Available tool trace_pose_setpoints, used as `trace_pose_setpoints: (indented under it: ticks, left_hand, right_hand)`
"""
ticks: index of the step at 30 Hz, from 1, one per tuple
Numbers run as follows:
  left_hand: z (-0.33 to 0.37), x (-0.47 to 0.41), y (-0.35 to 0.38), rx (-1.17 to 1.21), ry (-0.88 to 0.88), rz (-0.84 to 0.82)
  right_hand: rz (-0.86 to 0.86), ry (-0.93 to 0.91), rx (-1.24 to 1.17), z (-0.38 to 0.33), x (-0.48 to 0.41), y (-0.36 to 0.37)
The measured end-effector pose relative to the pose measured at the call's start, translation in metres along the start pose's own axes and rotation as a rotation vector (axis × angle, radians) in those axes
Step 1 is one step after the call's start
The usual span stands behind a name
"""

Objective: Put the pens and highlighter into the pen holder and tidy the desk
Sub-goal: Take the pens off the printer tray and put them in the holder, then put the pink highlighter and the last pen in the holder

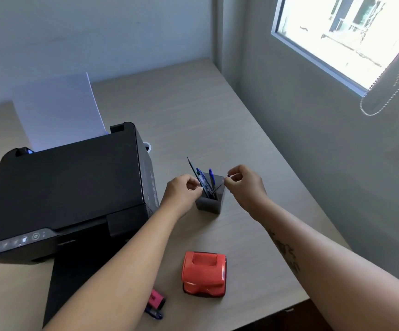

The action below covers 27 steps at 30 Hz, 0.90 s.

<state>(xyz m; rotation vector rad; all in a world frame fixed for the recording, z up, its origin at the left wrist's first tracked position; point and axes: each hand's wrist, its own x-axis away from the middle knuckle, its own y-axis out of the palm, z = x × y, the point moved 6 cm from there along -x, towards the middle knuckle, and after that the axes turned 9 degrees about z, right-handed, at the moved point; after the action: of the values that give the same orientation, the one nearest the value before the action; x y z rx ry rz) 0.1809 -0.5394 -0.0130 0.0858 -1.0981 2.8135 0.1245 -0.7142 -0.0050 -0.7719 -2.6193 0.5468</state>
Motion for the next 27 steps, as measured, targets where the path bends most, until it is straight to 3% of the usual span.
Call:
trace_pose_setpoints:
  ticks: [9,16,27]
  left_hand:
    - [-0.035,0.054,-0.018,0.009,0.07,-0.081]
    - [-0.065,0.104,-0.055,-0.027,0.261,-0.206]
    - [-0.167,0.154,-0.102,0.013,0.112,-0.24]
  right_hand:
    - [0.082,0.02,-0.053,0.001,0.054,0.009]
    - [0.096,-0.007,-0.046,0.016,0.13,0.05]
    - [0.013,0.051,0.021,0.057,0.216,0.127]
